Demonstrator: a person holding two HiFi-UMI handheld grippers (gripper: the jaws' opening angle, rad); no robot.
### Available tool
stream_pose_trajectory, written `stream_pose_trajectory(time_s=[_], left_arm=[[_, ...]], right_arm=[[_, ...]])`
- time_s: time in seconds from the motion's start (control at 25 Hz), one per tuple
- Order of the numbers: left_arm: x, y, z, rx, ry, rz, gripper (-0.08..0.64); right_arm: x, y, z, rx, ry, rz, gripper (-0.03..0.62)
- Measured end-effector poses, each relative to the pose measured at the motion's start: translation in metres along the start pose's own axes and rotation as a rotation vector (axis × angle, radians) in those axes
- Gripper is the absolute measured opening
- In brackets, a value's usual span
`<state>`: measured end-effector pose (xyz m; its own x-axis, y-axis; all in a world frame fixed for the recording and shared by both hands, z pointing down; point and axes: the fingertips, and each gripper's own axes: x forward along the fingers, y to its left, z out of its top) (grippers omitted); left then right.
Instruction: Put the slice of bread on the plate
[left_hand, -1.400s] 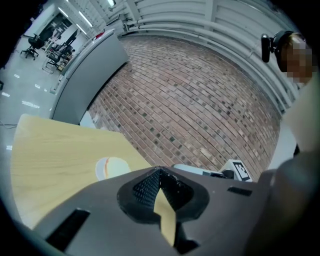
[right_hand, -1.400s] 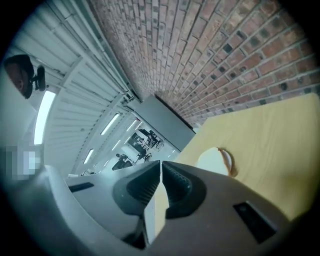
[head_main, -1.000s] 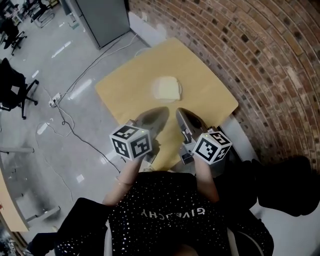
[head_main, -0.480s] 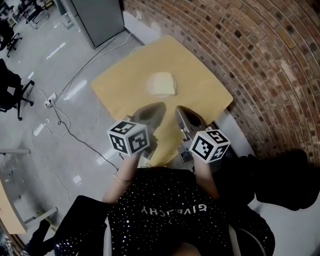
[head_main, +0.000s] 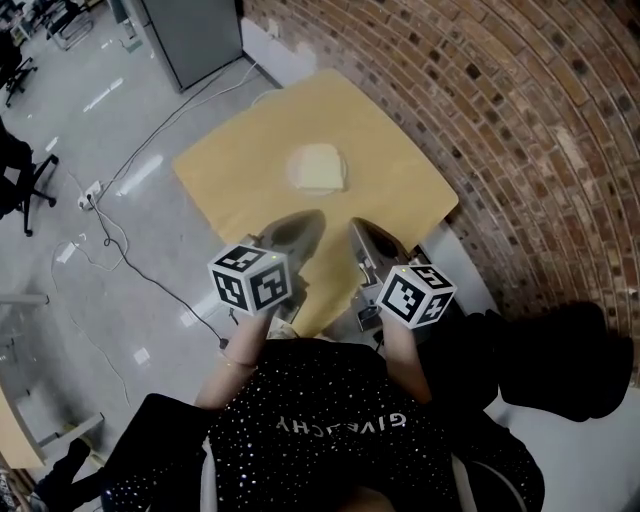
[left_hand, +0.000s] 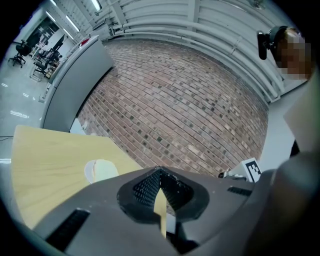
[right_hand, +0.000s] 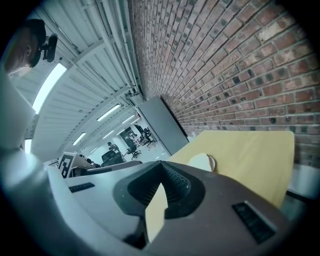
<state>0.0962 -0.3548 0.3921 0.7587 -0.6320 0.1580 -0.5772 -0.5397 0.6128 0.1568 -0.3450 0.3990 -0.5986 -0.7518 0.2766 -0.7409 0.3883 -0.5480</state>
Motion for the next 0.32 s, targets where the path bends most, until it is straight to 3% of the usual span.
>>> stream_pose_trajectory(time_s=[0.32], left_arm=[[-0.0073, 0.0076, -0.0020, -0.012, 0.010, 0.004, 0.011]], right_arm=[[0.0037, -0.0008, -0.0087, 0.027, 0.021, -0.020, 0.014]])
